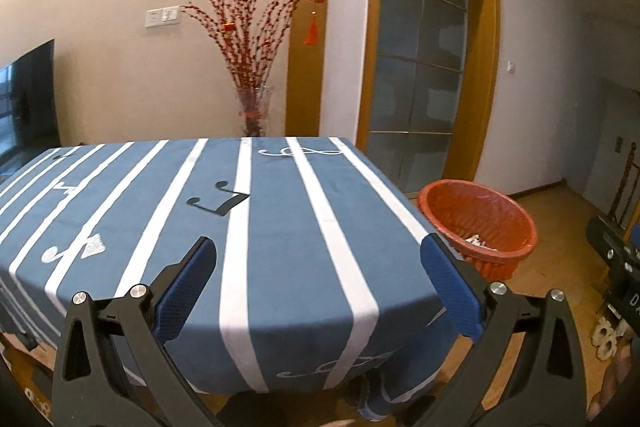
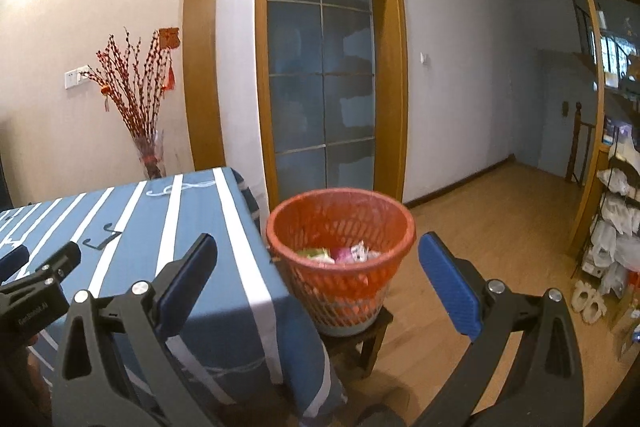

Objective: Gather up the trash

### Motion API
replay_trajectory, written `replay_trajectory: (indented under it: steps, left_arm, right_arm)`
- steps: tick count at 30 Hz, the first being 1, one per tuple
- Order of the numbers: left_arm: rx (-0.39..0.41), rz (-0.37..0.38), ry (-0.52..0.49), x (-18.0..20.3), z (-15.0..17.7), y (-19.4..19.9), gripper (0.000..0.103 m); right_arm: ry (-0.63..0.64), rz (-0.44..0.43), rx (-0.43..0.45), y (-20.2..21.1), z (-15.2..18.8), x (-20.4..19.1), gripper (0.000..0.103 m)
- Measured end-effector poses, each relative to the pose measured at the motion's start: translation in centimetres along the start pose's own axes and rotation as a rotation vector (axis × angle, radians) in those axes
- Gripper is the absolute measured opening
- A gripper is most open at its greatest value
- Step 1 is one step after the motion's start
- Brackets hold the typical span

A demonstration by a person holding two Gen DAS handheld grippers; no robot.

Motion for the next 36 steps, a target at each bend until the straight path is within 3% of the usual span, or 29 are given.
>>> replay_trajectory:
  steps: [9,19,36]
  left_arm:
    - [0.005,-0.045,-0.024,-0.1,0.9,0.6,0.100]
    - [-0.050,-0.064,0.009,-0.6,2.4,-0.2,0.100]
    - [-0.079,-0.082,0.017,-1.0,3.3,-0.7,0.100]
  right_arm:
    - [0.025,0.041,-0.071,-0.4,2.1,-0.9,0.099]
    - [0.042,0.080,-0.113,-1.4,3.6,-0.4,0.099]
    - [0.042,0.080,-0.152,-2.5,4.9,-0.1,0.099]
Point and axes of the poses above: each gripper's, at about its wrist camera, not at the fingertips, and y roughly against the way its jaws point, x to its right, z to its underside, the point moved 7 cm from there along -y, roughly the way its jaws point, and after that the axes turned 13 degrees about x, right-handed, at the moved point
